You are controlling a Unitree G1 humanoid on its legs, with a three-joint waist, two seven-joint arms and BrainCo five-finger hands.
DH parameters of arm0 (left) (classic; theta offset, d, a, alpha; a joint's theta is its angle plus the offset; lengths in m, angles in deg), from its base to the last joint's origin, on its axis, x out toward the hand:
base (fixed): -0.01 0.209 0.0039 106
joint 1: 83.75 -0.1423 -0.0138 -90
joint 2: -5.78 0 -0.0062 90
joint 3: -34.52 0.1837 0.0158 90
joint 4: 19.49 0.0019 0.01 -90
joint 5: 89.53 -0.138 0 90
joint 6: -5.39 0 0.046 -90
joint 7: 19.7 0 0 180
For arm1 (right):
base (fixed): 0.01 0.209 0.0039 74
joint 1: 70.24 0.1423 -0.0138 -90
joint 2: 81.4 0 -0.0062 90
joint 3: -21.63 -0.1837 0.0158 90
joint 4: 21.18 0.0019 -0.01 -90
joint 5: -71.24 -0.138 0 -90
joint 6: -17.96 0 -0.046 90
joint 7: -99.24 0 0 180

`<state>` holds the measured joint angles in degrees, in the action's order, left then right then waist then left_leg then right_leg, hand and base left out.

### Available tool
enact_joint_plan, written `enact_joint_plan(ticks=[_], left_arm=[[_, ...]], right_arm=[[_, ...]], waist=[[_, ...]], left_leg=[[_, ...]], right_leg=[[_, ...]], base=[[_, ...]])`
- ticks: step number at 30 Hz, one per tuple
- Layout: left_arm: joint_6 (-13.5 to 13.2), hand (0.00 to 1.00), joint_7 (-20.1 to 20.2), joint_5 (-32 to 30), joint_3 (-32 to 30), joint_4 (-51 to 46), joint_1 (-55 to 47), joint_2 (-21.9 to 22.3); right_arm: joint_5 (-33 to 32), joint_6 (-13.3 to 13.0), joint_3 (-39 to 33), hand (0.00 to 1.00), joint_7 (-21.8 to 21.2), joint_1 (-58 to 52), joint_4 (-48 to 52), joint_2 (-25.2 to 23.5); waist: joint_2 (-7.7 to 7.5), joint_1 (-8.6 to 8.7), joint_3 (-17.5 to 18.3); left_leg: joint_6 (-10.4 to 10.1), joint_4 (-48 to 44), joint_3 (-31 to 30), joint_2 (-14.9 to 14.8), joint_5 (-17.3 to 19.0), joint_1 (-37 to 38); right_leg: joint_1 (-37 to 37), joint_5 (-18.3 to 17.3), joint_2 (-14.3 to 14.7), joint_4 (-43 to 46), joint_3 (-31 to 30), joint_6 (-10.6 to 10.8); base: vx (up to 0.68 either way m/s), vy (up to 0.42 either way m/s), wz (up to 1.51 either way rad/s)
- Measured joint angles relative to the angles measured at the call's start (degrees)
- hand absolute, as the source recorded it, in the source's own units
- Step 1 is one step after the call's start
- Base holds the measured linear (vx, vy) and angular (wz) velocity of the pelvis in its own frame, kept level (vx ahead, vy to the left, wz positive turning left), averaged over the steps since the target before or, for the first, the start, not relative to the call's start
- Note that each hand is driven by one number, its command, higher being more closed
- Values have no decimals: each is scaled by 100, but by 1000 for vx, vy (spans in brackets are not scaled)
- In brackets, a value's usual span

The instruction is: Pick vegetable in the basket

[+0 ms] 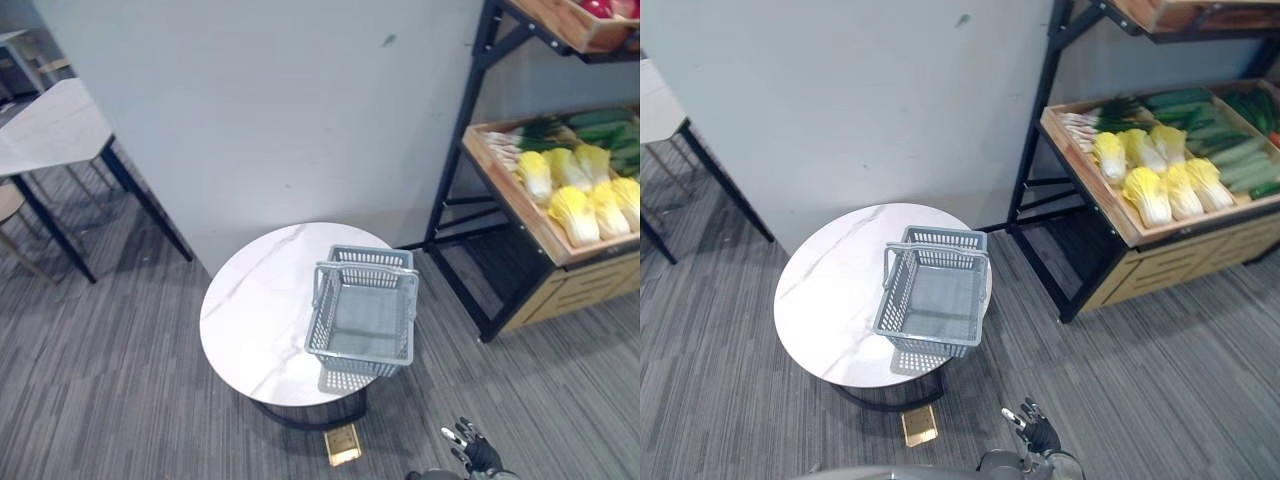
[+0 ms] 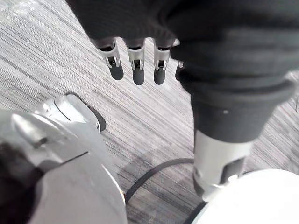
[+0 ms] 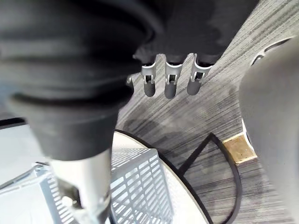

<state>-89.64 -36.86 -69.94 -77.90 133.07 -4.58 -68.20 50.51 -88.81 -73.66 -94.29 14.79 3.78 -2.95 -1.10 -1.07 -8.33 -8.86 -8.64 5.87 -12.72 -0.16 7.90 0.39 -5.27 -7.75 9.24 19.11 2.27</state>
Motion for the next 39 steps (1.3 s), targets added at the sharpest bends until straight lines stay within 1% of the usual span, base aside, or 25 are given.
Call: enact_joint_plan(ticks=[2, 3, 6, 7, 8, 10, 11, 12, 13, 14, 15, 16, 17, 18, 20, 21, 22, 24, 26, 27, 31, 34, 35, 36, 39], left_arm=[[7, 0, 6, -57, 248, 23, 2, -46], [11, 0, 10, -57, 295, 23, 2, -48], [22, 0, 63, -84, 429, 29, -174, -95], [23, 0, 74, -171, 431, 28, -196, -121], [25, 0, 78, -301, 519, 25, -204, -159], [47, 0, 79, -481, 752, 20, -220, -234], [66, 0, 89, -481, 812, 17, -222, -252], [75, 0, 128, -511, 923, 12, -209, -291], [79, 0, 183, -550, 992, 1, -172, -376], [84, 0, 193, -614, 1048, -33, -157, -436], [142, 0, 221, -698, 1153, -167, -134, -557], [177, 0, 243, -698, 1172, -227, -69, -633], [200, 0, 265, -697, 1191, -229, 42, -742], [203, 0, 274, -687, 1191, -238, 101, -800], [259, 0, 309, -657, 1196, -366, 230, -964], [259, 0, 312, -635, 1189, -387, 234, -988], [272, 0, 326, -626, 1175, -392, 261, -1032], [306, 0, 352, -619, 1127, -437, 282, -1028], [321, 0, 364, -618, 1127, -434, 275, -1019], [358, 0, 374, -618, 1118, -436, 274, -1009], [400, 0, 401, -619, 1112, -492, 275, -903], [389, 0, 408, -620, 1083, -622, 281, -907], [389, 0, 420, -619, 1084, -674, 290, -908], [383, 0, 456, -619, 1082, -675, 300, -916], [369, 0, 503, -619, 1087, -669, 304, -924]], right_arm=[[-18, -84, -148, 0, 186, -40, 79, 0], [-11, -108, -153, 0, 233, -56, 109, 7], [103, -303, -137, 0, 648, -75, 212, 1], [254, -333, -109, 0, 784, -75, 304, -7], [468, -345, -94, 0, 1051, -69, 587, -8], [741, -360, -88, 0, 1446, -93, 1352, 32], [807, -339, -74, 0, 1553, -81, 1617, 51], [1006, -327, 5, 0, 1724, -70, 2168, 141], [1321, -325, 88, 0, 1897, -20, 2635, 213], [1450, -326, 150, 0, 1981, 31, 2849, 255], [1814, -326, 243, 0, 2127, 147, 3316, 329], [2015, -320, 316, 0, 2230, 285, 3637, 416], [2270, -319, 373, 0, 2331, 618, 4041, 598], [2417, -321, 381, 0, 2362, 861, 4232, 719], [2760, -344, 521, 0, 2470, 1926, 4703, 1290], [2759, -344, 586, 0, 2467, 2160, 4768, 1406], [2753, -316, 713, 0, 2439, 2537, 4916, 1595], [2758, -236, 969, 0, 2339, 3102, 4998, 1943], [2766, -165, 1104, 0, 2264, 3304, 4982, 2104], [2767, -14, 1232, 0, 2211, 3516, 4871, 2209], [2765, 366, 1627, 0, 2171, 4287, 4073, 2449], [2840, 486, 1895, 0, 2169, 4840, 3471, 2615], [2938, 540, 1977, 0, 2167, 5059, 3248, 2712], [2955, 616, 1987, 0, 2167, 5199, 3061, 2816], [2976, 651, 1988, 0, 2167, 5449, 2651, 2973]], waist=[[74, 97, -22], [132, 93, -33], [141, 47, -47], [141, 43, -47], [140, 38, -48], [159, -13, -47], [165, -30, -48], [191, -27, -72], [182, -49, -82], [115, -52, -126], [-38, -50, -214], [-120, -47, -279], [-251, -49, -347], [-318, -52, -392], [-388, -87, -626], [-374, -95, -686], [-331, -155, -729], [-257, -252, -843], [-239, -328, -878], [-246, -388, -923], [-257, -437, -1141], [-255, -477, -1338], [-224, -548, -1428], [-203, -556, -1472], [-180, -633, -1601]], left_leg=[[53, 552, 346, 14, -269, -84], [39, 653, 427, 14, -320, -84], [86, 836, 488, 50, -369, -125], [83, 867, 488, 52, -365, -138], [77, 921, 500, 69, -360, -182], [-2, 1045, 670, 73, -242, -180], [-3, 1056, 726, 61, -149, -181], [-32, 1051, 785, 33, 84, -181], [-60, 1030, 830, 87, 218, -186], [-35, 994, 869, 129, 233, -203], [32, 883, 931, 217, 297, -314], [69, 781, 938, 278, 339, -471], [136, 618, 947, 324, 394, -710], [155, 531, 953, 357, 412, -815], [225, 212, 922, 430, 497, -1087], [228, 173, 920, 432, 515, -1105], [233, 89, 887, 423, 550, -1237], [235, 32, 780, 416, 549, -1407], [218, 16, 713, 396, 530, -1516], [211, -11, 621, 372, 507, -1603], [209, -77, 499, 360, 503, -1697], [218, -176, 410, 363, 514, -1800], [219, -205, 393, 356, 515, -1843], [230, -269, 323, 371, 523, -1944], [232, -362, 264, 377, 526, -2040]], right_leg=[[32, 36, -35, -207, 475, 76], [81, 42, -34, -250, 570, 98], [210, 119, 23, -456, 629, 181], [200, 150, 46, -507, 587, 200], [161, 240, 75, -620, 525, 209], [5, 432, 143, -759, 283, 216], [-31, 490, 166, -796, 224, 224], [-50, 617, 220, -866, 129, 242], [-115, 700, 209, -874, 16, 282], [-142, 733, 162, -863, -29, 309], [-279, 777, 48, -797, -115, 349], [-416, 820, -33, -749, -167, 378], [-621, 900, -121, -709, -249, 388], [-704, 949, -160, -719, -290, 407], [-843, 1112, -237, -750, -385, 374], [-844, 1139, -241, -755, -393, 362], [-886, 1159, -240, -787, -385, 385], [-951, 1213, -205, -848, -333, 356], [-1020, 1218, -169, -849, -317, 349], [-1036, 1234, -128, -883, -322, 328], [-1015, 1239, -110, -909, -319, 323], [-1017, 1243, -117, -920, -290, 317], [-1030, 1313, -104, -953, -288, 252], [-1033, 1327, -112, -1009, -265, 270], [-1042, 1328, -118, -1023, -227, 271]], base=[[-39, -42, 124], [-40, -2, 97], [-69, 1, 46], [-58, 10, 9], [-38, 20, -3], [-59, 71, -32], [-73, 111, -54], [-62, 118, -50], [-64, 115, -44], [-89, 115, -37], [-121, 109, -23], [-160, 126, -22], [-131, 101, -10], [-101, 86, -6], [-62, 69, 4], [-63, 41, 8], [-47, 21, 7], [12, -1, 19], [53, -16, 21], [65, -23, 22], [34, -9, 15], [-23, 14, 15], [-54, 12, 11], [-56, 16, 17], [-49, 11, 12]])
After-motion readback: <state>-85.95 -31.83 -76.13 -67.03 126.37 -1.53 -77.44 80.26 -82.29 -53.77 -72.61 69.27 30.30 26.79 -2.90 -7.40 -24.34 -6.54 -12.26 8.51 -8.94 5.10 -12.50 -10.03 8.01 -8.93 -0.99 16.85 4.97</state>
